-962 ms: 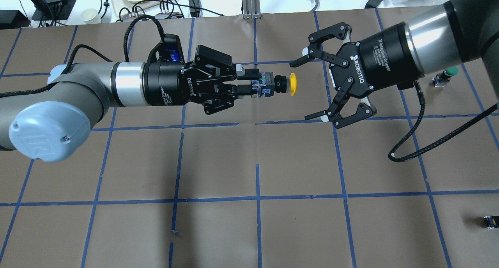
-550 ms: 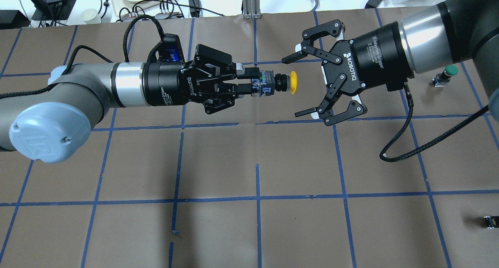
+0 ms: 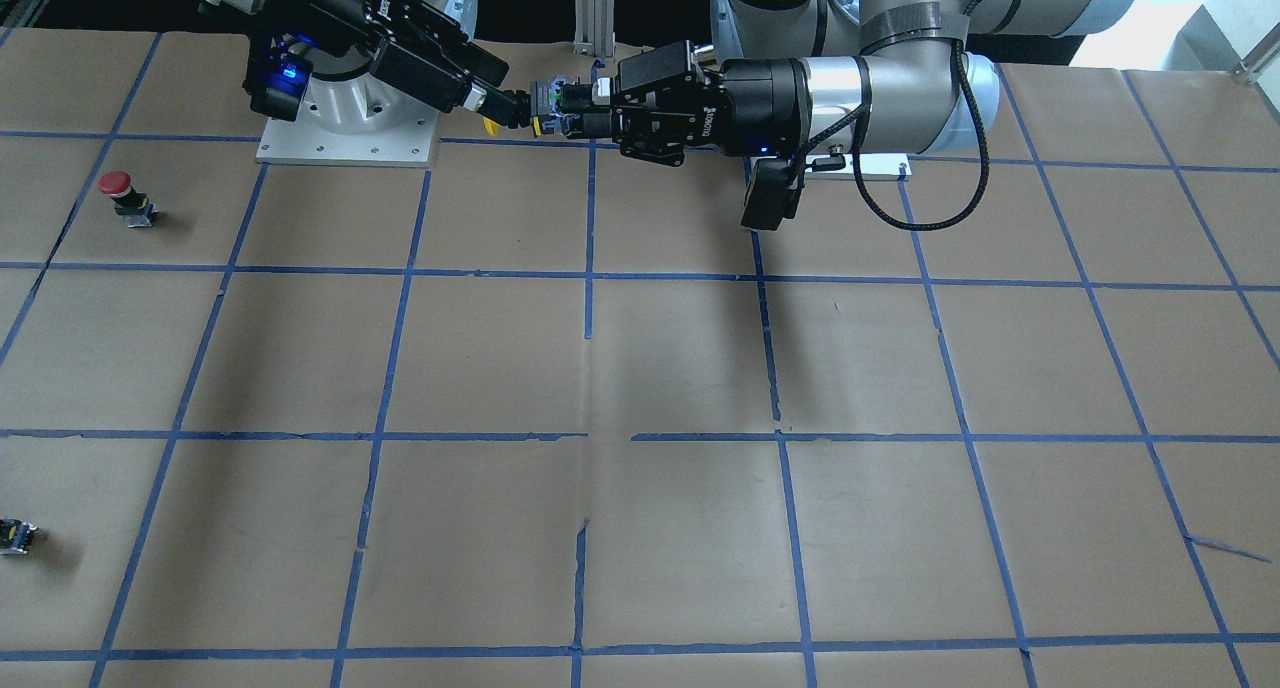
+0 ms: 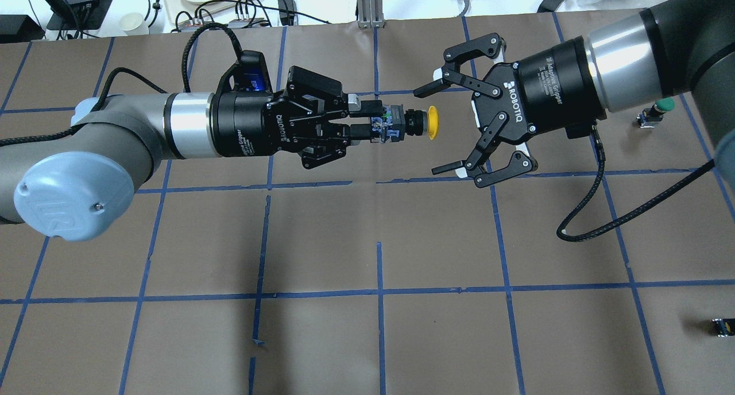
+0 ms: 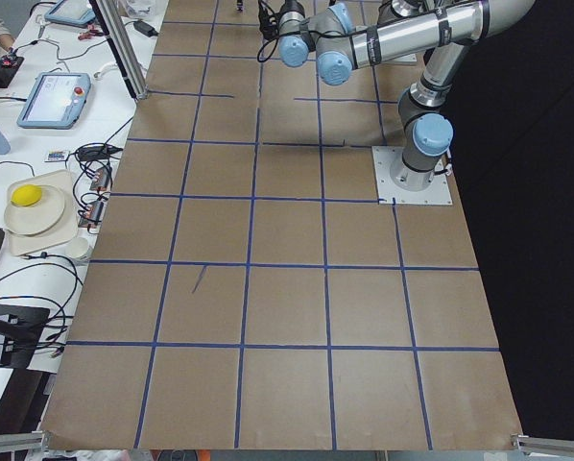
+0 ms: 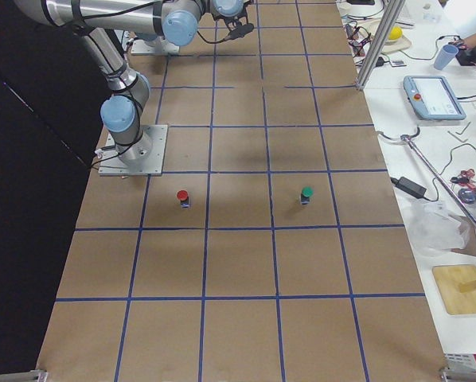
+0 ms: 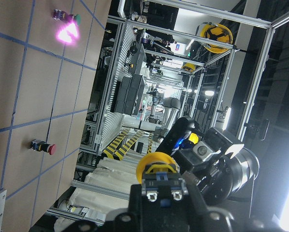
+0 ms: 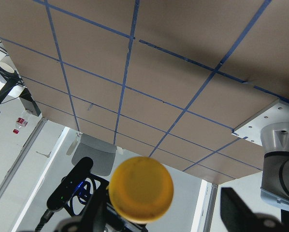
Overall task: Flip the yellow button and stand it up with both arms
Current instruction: 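Close the right gripper on the yellow cap held by the left gripper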
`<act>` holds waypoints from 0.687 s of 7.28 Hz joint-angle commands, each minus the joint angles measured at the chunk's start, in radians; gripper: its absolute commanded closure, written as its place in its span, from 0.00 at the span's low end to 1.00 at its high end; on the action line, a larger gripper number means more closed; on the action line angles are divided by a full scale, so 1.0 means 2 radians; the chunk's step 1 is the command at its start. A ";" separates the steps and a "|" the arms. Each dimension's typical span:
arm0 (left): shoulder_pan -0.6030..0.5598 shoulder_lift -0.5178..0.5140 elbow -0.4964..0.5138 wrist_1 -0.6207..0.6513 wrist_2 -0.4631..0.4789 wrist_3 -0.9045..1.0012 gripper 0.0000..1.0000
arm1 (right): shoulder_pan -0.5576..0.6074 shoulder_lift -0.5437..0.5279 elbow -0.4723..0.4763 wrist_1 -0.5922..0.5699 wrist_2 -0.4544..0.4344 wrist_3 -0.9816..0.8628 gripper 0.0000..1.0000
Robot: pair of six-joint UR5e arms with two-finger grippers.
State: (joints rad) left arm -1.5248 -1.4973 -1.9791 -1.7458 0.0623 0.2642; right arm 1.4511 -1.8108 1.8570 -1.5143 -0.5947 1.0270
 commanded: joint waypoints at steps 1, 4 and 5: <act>0.000 0.002 0.000 0.000 0.000 0.000 0.71 | 0.000 0.000 0.000 0.000 0.000 0.000 0.58; 0.000 0.003 -0.001 -0.001 0.000 0.001 0.71 | -0.001 -0.001 0.000 0.002 0.001 0.003 0.75; 0.000 0.004 -0.001 -0.001 0.000 -0.006 0.68 | -0.001 0.000 0.000 0.002 0.001 0.003 0.76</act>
State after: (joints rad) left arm -1.5247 -1.4911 -1.9803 -1.7467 0.0617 0.2616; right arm 1.4501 -1.8127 1.8567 -1.5112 -0.5921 1.0315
